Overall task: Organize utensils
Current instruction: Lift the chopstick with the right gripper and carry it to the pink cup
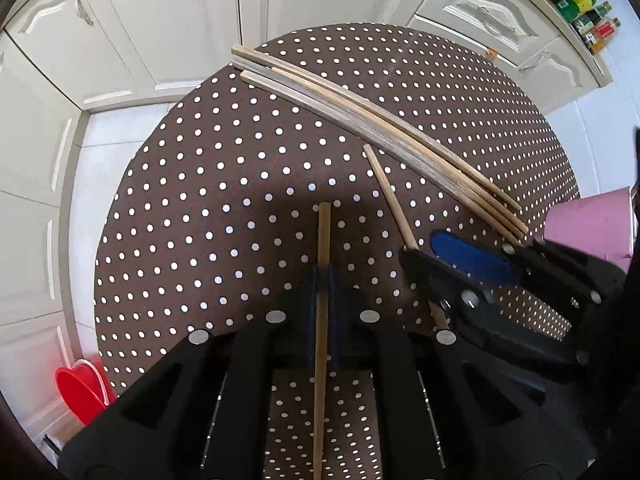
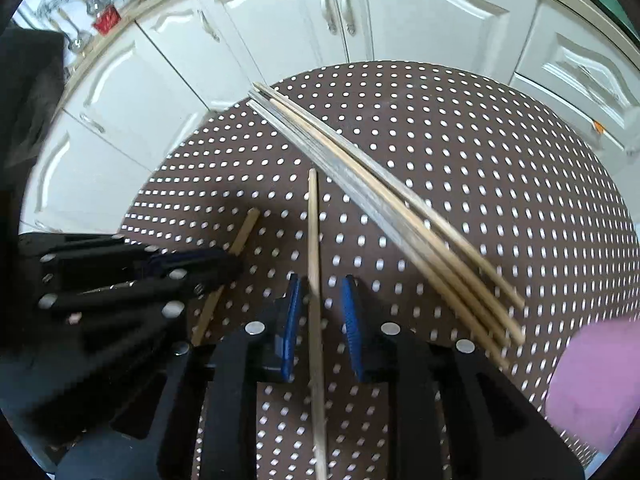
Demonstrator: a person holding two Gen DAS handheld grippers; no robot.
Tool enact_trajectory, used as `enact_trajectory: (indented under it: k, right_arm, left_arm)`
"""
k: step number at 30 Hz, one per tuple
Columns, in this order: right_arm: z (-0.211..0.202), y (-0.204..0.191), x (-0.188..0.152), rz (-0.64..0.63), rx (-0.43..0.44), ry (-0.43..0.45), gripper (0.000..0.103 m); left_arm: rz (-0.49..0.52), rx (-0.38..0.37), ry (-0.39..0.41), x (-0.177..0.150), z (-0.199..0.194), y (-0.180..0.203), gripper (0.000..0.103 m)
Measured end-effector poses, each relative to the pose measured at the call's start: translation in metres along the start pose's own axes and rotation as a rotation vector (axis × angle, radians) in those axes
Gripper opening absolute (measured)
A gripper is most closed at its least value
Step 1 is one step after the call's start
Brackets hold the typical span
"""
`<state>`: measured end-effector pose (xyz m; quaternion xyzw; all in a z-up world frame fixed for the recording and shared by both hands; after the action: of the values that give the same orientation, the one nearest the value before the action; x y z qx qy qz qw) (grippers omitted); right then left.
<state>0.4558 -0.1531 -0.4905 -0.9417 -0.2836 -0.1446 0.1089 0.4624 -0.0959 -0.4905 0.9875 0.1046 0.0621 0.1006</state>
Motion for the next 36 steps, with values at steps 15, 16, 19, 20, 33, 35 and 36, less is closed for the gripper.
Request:
enact_trajectory:
  k: [15, 16, 19, 20, 33, 35, 36]
  right_arm:
    - [-0.047, 0.003, 0.006, 0.07, 0.056, 0.069, 0.004]
    - [-0.058, 0.004, 0.006, 0.086, 0.058, 0.093, 0.005]
    - [-0.091, 0.004, 0.008, 0.121, 0.056, 0.17, 0.005]
    - [-0.103, 0.004, 0.008, 0.133, 0.054, 0.196, 0.005]
    - [-0.213, -0.006, -0.026, 0.218, -0.07, 0.413, 0.005]
    - [-0.225, -0.006, -0.032, 0.231, -0.089, 0.431, 0.005]
    - [-0.231, -0.005, -0.036, 0.24, -0.097, 0.442, 0.005]
  left_arm:
    - [0.065, -0.057, 0.064, -0.009, -0.032, 0.019, 0.006]
    - [0.076, -0.069, 0.08, -0.009, -0.042, 0.022, 0.006]
    - [0.102, -0.101, 0.125, -0.005, -0.068, 0.033, 0.006]
    - [0.117, -0.114, 0.145, -0.005, -0.08, 0.037, 0.006]
    - [0.329, -0.231, 0.286, -0.029, -0.182, 0.096, 0.006]
    - [0.361, -0.25, 0.301, -0.034, -0.194, 0.106, 0.006]
    - [0.375, -0.255, 0.307, -0.036, -0.197, 0.111, 0.006]
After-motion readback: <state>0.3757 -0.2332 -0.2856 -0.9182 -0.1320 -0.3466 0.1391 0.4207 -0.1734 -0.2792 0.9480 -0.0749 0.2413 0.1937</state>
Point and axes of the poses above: each gripper's, at about its wrist camera, not at the fingertips, and z roughly the way its jaws point, y to its right, x to its top, the point moved 9 cm from there along z, roughly the way its jaws point, and after that the axes turned 12 degrees about -z, right-handed, at the moved point
